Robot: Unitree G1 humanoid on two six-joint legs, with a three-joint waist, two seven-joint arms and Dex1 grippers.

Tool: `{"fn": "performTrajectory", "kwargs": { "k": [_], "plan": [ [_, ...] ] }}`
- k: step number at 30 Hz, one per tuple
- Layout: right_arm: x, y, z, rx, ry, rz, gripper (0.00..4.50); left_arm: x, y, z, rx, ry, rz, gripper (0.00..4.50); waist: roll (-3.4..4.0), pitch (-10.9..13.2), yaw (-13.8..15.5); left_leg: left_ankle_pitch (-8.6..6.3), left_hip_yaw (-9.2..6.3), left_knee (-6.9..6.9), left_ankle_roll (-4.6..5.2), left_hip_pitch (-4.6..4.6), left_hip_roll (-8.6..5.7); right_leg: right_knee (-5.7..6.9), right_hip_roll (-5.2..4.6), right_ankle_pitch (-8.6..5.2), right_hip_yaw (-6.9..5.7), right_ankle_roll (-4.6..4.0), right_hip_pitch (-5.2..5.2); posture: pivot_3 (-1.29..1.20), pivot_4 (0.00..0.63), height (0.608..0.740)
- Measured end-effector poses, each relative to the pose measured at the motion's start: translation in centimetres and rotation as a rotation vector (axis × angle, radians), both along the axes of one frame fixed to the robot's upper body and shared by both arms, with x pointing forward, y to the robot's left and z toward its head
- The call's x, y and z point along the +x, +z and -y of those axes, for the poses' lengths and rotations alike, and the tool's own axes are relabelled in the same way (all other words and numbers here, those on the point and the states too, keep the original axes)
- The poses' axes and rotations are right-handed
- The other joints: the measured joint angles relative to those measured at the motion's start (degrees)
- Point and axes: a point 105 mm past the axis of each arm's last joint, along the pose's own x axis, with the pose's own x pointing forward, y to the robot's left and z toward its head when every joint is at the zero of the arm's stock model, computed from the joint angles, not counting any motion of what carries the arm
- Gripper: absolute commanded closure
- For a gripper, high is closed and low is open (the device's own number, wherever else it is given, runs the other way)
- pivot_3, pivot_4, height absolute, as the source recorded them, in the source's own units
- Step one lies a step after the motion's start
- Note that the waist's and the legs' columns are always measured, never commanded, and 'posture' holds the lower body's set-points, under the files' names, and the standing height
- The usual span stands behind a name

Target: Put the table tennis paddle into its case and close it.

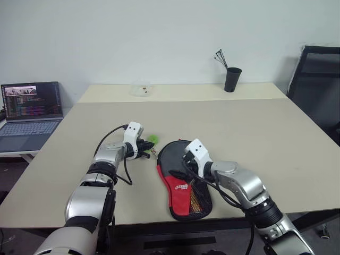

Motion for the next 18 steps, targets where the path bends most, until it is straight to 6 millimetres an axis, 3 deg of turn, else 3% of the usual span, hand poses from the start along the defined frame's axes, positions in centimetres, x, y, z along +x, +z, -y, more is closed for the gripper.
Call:
{"fn": "performTrajectory", "kwargs": {
  "k": [8, 18],
  "plan": [
    [0.1, -0.8, 0.2, -0.030, 0.000, 0.019, 0.00, 0.5, 0.9, 0.6, 0.093, -0.045, 0.051, 4.46, -0.08, 0.0, 0.0, 0.00, -0.03, 0.01, 0.00, 0.00, -0.01, 0.00, 0.00, 0.01, 0.00, 0.01, 0.00, 0.00, 0.150, 0.740],
    [-0.4, -1.5, 0.9, -0.033, -0.030, 0.021, 0.00, 2.1, 1.6, 4.6, 0.365, -0.102, 0.204, 4.46, -0.34, -0.2, 0.1, 0.00, -0.03, 0.02, 0.00, 0.01, -0.01, 0.01, 0.00, 0.01, -0.04, 0.03, 0.03, 0.00, 0.150, 0.740]
  ]
}}
